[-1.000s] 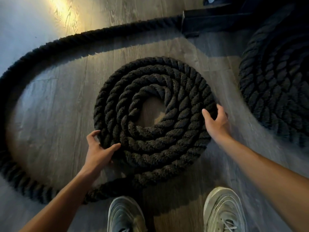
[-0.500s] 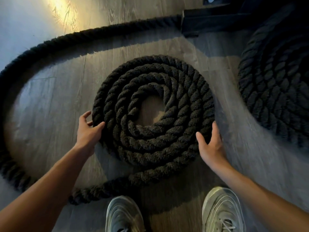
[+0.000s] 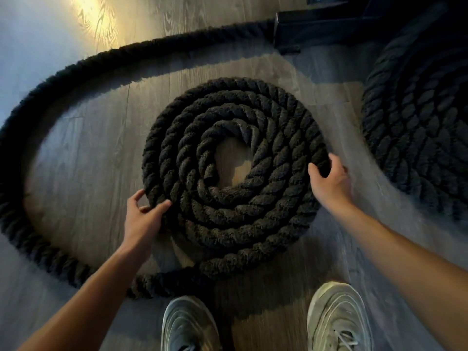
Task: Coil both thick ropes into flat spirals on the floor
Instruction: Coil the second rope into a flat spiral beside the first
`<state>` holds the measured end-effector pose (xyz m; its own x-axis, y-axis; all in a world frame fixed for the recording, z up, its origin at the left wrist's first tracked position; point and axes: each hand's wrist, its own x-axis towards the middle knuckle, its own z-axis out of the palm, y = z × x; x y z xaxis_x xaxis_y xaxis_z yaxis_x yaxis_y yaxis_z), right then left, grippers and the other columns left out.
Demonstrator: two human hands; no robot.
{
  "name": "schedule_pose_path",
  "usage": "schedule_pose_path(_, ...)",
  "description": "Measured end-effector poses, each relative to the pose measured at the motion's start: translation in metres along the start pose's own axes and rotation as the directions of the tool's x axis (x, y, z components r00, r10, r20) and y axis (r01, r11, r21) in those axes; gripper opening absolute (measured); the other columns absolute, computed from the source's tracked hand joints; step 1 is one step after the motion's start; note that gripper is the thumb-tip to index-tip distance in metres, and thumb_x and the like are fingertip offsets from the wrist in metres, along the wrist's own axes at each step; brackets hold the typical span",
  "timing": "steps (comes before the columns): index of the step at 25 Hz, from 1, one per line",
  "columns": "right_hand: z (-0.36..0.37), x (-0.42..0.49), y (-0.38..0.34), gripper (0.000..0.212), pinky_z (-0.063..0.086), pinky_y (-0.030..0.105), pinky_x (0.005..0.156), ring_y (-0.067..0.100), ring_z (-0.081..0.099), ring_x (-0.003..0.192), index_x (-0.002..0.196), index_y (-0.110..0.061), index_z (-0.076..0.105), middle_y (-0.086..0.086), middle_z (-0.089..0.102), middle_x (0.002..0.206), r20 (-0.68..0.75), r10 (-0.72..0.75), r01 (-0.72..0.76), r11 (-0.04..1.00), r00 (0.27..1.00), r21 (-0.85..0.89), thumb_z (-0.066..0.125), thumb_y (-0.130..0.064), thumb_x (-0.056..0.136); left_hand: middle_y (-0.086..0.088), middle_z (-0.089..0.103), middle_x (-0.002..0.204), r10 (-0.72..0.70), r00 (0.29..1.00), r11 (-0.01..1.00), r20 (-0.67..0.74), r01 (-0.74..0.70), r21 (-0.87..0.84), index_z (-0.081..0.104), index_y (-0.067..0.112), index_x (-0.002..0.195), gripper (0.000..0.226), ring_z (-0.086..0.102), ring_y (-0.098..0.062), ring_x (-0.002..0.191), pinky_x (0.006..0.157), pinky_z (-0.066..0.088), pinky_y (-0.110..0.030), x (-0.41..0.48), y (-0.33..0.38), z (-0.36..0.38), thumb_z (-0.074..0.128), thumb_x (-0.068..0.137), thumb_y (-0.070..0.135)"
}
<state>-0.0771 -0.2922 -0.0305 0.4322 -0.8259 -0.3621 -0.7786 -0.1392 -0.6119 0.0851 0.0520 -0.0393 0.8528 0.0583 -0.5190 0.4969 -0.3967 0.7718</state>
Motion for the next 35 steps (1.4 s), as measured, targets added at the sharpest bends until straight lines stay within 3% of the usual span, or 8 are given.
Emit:
schedule_pose_path(6, 0.018, -0.074, 0.025, 0.075, 0.026, 0.043, 0.113, 0.032, 0.024, 0.146, 0.157, -0.022, 0.007, 0.012, 0.016, 0.163, 0.1, 0.107, -0.115, 0.99, 0.989, 0.079, 0.047, -0.044, 0.098, -0.01, 0.064, 0.124, 0.049, 0.999, 0.999, -0.004, -0.049, 0.007, 0.046, 0.021, 0.146, 0.057, 0.062, -0.007, 0.081, 0.067, 0.051, -0.029, 0.05, 0.044, 0.001, 0.071, 0.094, 0.019)
schedule_pose_path(11, 0.015, -0.057, 0.016, 0.071, 0.016, 0.042, 0.118, 0.026, 0.008, 0.151, 0.157, -0.021, -0.005, 0.005, 0.002, 0.166, 0.213, 0.199, -0.212, 0.976, 0.957, 0.04, 0.038, -0.04, 0.103, -0.01, 0.063, 0.124, 0.134, 0.991, 0.989, 0.018, -0.135, 0.061, 0.04, 0.028, 0.15, 0.061, 0.065, -0.014, 0.09, 0.07, 0.053, -0.024, 0.047, 0.039, 0.013, 0.067, 0.097, 0.016)
schedule_pose_path(15, -0.005, -0.001, 0.003, 0.069, 0.023, 0.045, 0.117, 0.028, 0.02, 0.149, 0.157, -0.025, 0.009, 0.004, 0.016, 0.164, 0.195, 0.14, -0.148, 0.989, 0.971, 0.028, 0.044, -0.042, 0.101, -0.013, 0.066, 0.116, 0.039, 0.999, 0.999, 0.037, -0.039, 0.007, 0.033, 0.035, 0.152, 0.078, 0.068, -0.021, 0.089, 0.075, 0.061, -0.042, 0.024, 0.028, 0.013, 0.073, 0.09, 0.008)
schedule_pose_path(19, -0.015, 0.036, -0.001, 0.07, 0.042, 0.043, 0.107, 0.027, 0.046, 0.133, 0.146, -0.026, 0.043, 0.003, 0.047, 0.149, 0.084, 0.123, -0.133, 0.984, 0.989, 0.116, 0.058, -0.059, 0.086, -0.007, 0.068, 0.108, -0.107, 0.991, 0.993, 0.085, 0.111, -0.041, 0.023, 0.043, 0.153, 0.091, 0.07, -0.021, 0.08, 0.044, 0.05, -0.028, -0.012, 0.002, 0.018, 0.076, 0.087, 0.008)
schedule_pose_path(22, -0.011, 0.029, 0.003, 0.075, 0.046, 0.042, 0.1, 0.029, 0.053, 0.124, 0.138, -0.024, 0.052, 0.005, 0.056, 0.138, 0.059, 0.174, -0.182, 0.971, 0.983, 0.154, 0.056, -0.069, 0.078, -0.003, 0.068, 0.116, -0.152, 0.984, 0.981, 0.092, 0.162, -0.108, 0.026, 0.042, 0.153, 0.092, 0.07, -0.017, 0.093, 0.062, 0.056, -0.032, -0.018, -0.002, 0.014, 0.079, 0.084, 0.01)
schedule_pose_path(24, -0.008, 0.007, 0.007, 0.074, 0.042, 0.044, 0.104, 0.031, 0.048, 0.13, 0.145, -0.024, 0.043, 0.008, 0.049, 0.145, 0.046, 0.172, -0.177, 0.976, 0.984, 0.124, 0.055, -0.063, 0.083, -0.003, 0.067, 0.119, -0.154, 0.987, 0.976, 0.053, 0.161, -0.15, 0.032, 0.036, 0.153, 0.083, 0.067, -0.013, 0.096, 0.071, 0.053, -0.033, -0.007, 0.011, 0.008, 0.076, 0.087, 0.013)
schedule_pose_path(29, 0.009, -0.077, 0.028, 0.075, 0.027, 0.05, 0.112, 0.036, 0.023, 0.146, 0.157, -0.023, 0.004, 0.014, 0.015, 0.163, 0.106, 0.143, -0.147, 0.988, 0.984, 0.039, 0.045, -0.045, 0.099, 0.0, 0.068, 0.114, -0.041, 0.999, 0.995, 0.016, 0.043, -0.087, 0.041, 0.024, 0.15, 0.062, 0.06, -0.001, 0.078, 0.067, 0.047, -0.029, 0.034, 0.051, 0.006, 0.069, 0.095, 0.016)
schedule_pose_path(35, 0.014, -0.05, 0.018, 0.072, 0.015, 0.043, 0.118, 0.028, -0.001, 0.152, 0.155, -0.02, -0.016, 0.012, -0.009, 0.164, 0.226, 0.237, -0.243, 0.97, 0.945, 0.0, 0.034, -0.033, 0.105, -0.01, 0.066, 0.126, -0.044, 0.999, 0.996, 0.025, 0.046, -0.07, 0.038, 0.035, 0.15, 0.07, 0.069, -0.019, 0.093, 0.058, 0.053, -0.026, 0.038, 0.043, 0.015, 0.071, 0.092, 0.013)
